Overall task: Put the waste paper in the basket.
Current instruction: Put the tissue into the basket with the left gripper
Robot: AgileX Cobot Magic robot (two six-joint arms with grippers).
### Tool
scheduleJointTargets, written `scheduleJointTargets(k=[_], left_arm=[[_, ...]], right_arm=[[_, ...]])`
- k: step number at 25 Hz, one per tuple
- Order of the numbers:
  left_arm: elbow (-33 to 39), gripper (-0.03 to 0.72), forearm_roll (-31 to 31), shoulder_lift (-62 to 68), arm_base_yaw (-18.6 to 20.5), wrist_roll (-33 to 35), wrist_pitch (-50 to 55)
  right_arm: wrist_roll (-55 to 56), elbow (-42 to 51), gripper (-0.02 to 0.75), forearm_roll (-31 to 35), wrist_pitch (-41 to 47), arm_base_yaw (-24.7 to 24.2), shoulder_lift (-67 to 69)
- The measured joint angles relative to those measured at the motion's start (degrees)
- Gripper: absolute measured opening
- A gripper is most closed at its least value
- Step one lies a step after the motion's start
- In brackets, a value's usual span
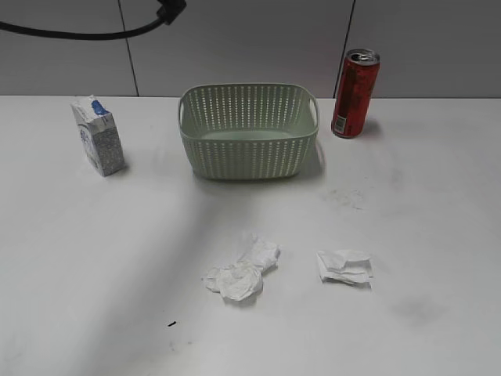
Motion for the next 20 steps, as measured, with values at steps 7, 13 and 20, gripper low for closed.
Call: scheduleJointTargets(k=[7,13,20], left_arm=[[0.00,0.018,-2.55,10.50,-1.30,0.00,-0.25],[0.00,0.357,-2.61,13.37,-1.48,0.00,7.99],[-2.93,0.623,-2.63,11.81,-1.41,0.00,14.36]], right_arm=[[0.00,0.00,0.585,-0.06,0.00,0.00,0.00],[0.00,0.00,0.585,-0.10,0.00,0.00,0.00],[0.00,0.00,0.585,-0.29,0.00,0.00,0.00]])
